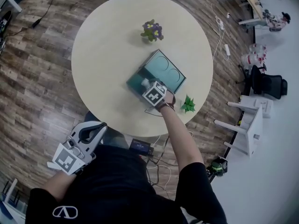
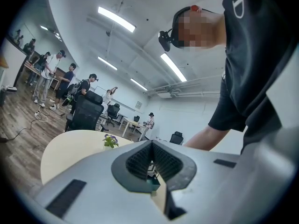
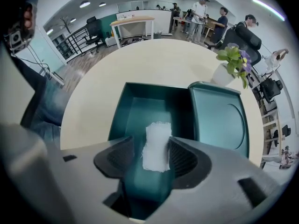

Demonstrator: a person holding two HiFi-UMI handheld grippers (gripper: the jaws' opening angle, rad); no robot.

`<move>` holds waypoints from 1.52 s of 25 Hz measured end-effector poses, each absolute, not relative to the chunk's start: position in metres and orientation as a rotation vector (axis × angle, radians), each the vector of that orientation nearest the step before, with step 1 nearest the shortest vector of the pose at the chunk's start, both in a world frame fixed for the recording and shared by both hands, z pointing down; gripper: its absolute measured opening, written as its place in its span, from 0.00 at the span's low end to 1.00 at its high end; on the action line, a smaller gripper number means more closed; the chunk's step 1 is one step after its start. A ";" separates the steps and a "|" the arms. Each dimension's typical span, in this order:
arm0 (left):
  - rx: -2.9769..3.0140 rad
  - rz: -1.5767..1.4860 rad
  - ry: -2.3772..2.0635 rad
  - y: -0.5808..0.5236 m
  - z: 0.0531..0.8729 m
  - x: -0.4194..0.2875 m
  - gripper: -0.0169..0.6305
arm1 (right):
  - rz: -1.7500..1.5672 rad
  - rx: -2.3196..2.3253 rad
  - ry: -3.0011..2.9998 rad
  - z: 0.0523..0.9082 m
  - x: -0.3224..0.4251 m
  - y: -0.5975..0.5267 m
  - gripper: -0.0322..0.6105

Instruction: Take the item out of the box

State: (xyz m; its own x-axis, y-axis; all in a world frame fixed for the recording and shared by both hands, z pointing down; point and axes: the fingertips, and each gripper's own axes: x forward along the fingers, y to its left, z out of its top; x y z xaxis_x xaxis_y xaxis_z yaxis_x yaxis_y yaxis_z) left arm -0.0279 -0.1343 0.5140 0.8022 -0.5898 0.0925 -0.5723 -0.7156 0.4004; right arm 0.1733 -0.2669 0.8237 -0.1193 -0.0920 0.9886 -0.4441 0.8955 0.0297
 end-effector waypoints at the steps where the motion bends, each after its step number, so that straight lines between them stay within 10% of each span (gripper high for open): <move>1: 2.574 -0.057 -0.875 -0.134 0.515 -0.029 0.03 | 0.318 0.412 -1.672 0.826 0.173 -0.267 0.40; 25: 2.563 -0.034 -0.842 -0.118 0.520 -0.023 0.03 | 0.150 0.370 -1.593 0.833 0.176 -0.262 0.32; 38: 2.736 -0.083 -0.720 -0.133 0.468 0.014 0.03 | -0.124 0.821 -1.934 0.597 0.158 -0.258 0.32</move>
